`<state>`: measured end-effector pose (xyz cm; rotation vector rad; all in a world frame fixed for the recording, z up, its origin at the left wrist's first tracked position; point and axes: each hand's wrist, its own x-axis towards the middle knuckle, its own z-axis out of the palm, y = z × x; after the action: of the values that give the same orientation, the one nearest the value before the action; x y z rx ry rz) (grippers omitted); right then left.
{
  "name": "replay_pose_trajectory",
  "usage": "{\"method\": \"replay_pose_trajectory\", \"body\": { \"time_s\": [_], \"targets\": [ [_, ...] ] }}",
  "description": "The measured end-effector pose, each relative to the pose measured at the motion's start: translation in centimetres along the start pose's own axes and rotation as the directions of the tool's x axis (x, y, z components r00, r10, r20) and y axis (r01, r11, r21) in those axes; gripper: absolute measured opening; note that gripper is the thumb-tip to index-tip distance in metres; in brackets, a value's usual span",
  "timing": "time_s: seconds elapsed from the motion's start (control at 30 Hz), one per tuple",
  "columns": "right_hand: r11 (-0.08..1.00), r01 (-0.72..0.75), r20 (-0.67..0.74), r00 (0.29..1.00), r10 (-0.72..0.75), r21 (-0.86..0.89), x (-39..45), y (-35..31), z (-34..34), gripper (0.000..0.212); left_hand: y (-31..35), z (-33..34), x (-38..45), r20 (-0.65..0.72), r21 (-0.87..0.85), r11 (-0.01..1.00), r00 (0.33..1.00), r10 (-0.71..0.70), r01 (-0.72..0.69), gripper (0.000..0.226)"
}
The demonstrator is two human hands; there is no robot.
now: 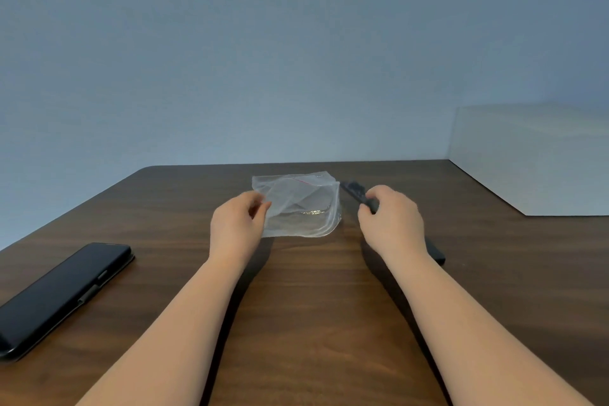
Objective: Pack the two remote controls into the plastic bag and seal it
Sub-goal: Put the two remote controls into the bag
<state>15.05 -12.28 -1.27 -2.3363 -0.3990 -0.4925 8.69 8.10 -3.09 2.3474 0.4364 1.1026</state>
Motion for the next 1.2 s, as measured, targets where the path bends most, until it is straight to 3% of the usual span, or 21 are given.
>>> {"method": "replay_pose_trajectory", "body": {
  "time_s": [0.1, 0.17, 0.3, 0.4, 0.57, 0.7, 0.87, 1.0, 1.2],
  "targets": [
    [0.967, 0.195, -0.273, 0.951, -0.146, 0.163, -0.1, -0.6, -0.4, 0.02, -0.4, -0.1, 0.2, -0.044, 0.096, 0.995, 0.999, -0.018, 0.022, 0.024],
    [0.913, 0.339, -0.371, 0.897, -0.24, 0.227, -0.4, -1.1, -0.6, 0.02, -0.7, -0.1, 0.3, -0.049, 0.148, 0.987, 0.997, -0.06, 0.067, 0.026],
    [0.789, 0.55, -0.396, 0.812, -0.429, 0.274, -1.5, -2.2, 0.2, 0.02, -0.8, 0.0, 0.2, -0.054, 0.22, 0.96, 0.984, -0.167, 0.175, 0.024],
    [0.706, 0.642, -0.333, 0.763, -0.553, 0.299, -2.3, -2.7, 0.6, 0.014, -0.8, 0.1, 0.2, -0.058, 0.188, 0.955, 0.973, -0.225, 0.232, 0.024],
    [0.765, 0.592, -0.138, 0.805, -0.577, 0.255, -2.8, -2.9, 0.7, 0.013, -0.9, 0.2, 0.3, -0.055, 0.072, 0.974, 0.976, -0.211, 0.215, 0.025],
    [0.862, 0.491, 0.07, 0.862, -0.501, 0.128, -2.5, -2.8, 1.3, 0.018, 0.6, 0.4, -0.4, 0.041, -0.045, 0.998, 0.998, -0.037, 0.039, 0.02],
    [0.918, 0.392, 0.097, 0.913, -0.397, 0.062, -1.9, -2.7, 2.0, 0.024, 1.7, 1.0, -1.1, 0.12, -0.098, 0.985, 0.981, 0.155, -0.144, 0.015],
    [0.946, 0.323, 0.15, 0.936, -0.319, -0.002, -1.8, -2.7, 2.9, 0.041, 2.0, 1.1, -1.3, 0.146, -0.139, 0.979, 0.975, 0.168, -0.148, 0.015],
    [0.972, 0.188, 0.326, 0.918, -0.224, 0.138, -1.0, -1.3, 4.2, 0.033, 1.6, 1.1, -1.1, 0.19, -0.114, 0.992, 0.979, 0.073, -0.052, 0.016]
  ]
}}
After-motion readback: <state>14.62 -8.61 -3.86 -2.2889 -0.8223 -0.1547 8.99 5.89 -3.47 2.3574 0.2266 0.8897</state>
